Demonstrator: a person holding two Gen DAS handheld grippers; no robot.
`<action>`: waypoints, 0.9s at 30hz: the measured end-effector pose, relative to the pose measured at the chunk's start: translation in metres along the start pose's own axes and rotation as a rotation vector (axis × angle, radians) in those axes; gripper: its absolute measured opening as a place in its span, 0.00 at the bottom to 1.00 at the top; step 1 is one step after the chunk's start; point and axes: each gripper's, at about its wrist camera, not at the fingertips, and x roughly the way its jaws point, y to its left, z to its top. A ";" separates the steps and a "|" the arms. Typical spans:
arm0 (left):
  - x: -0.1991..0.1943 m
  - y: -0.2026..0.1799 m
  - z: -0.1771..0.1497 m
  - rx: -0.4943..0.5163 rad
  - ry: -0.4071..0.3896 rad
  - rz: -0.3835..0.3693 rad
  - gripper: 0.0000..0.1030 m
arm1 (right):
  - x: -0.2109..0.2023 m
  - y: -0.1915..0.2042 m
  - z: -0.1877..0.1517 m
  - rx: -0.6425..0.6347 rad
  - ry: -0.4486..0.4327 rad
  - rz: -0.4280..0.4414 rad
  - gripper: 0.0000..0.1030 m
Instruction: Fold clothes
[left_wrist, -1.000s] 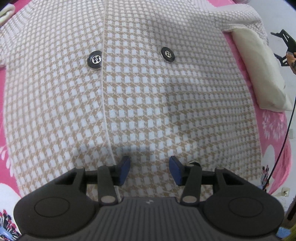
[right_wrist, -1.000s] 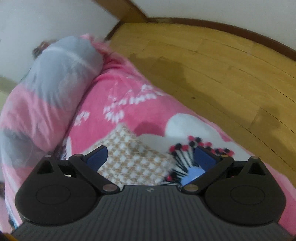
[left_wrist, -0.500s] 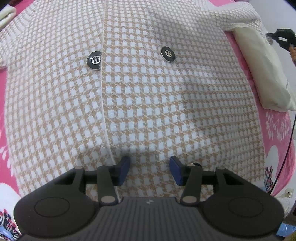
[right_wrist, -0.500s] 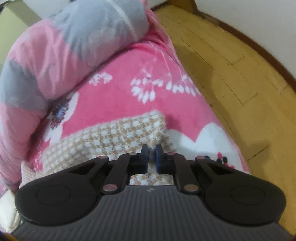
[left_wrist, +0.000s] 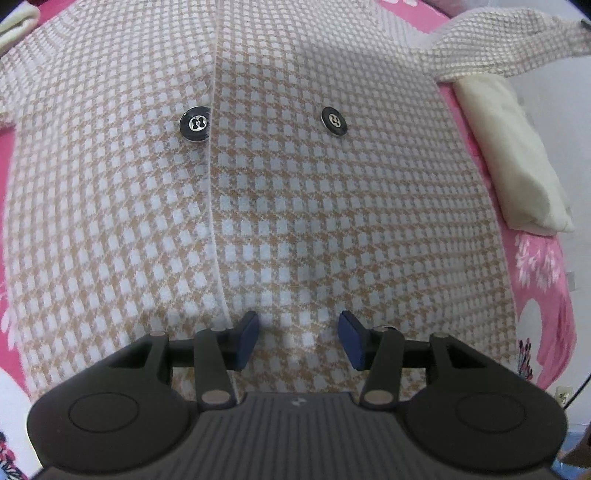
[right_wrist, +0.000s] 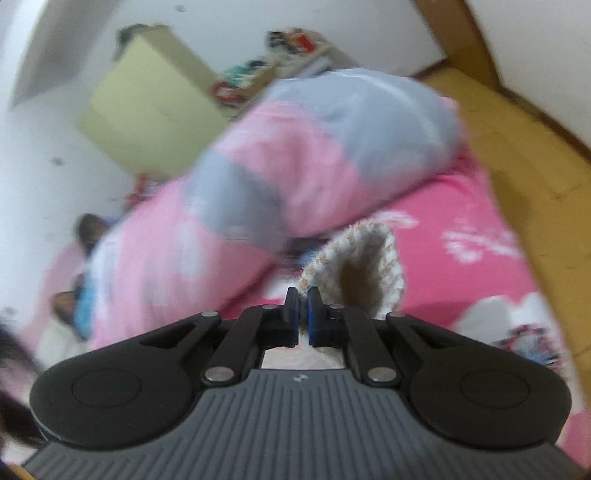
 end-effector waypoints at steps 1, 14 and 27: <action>0.000 0.002 -0.001 -0.001 -0.008 -0.010 0.47 | -0.001 0.015 -0.002 -0.001 0.004 0.032 0.03; -0.003 0.033 -0.015 0.011 -0.097 -0.147 0.44 | 0.067 0.217 -0.054 -0.031 0.177 0.392 0.03; -0.012 0.059 -0.035 -0.083 -0.157 -0.276 0.42 | 0.230 0.305 -0.162 0.077 0.379 0.460 0.03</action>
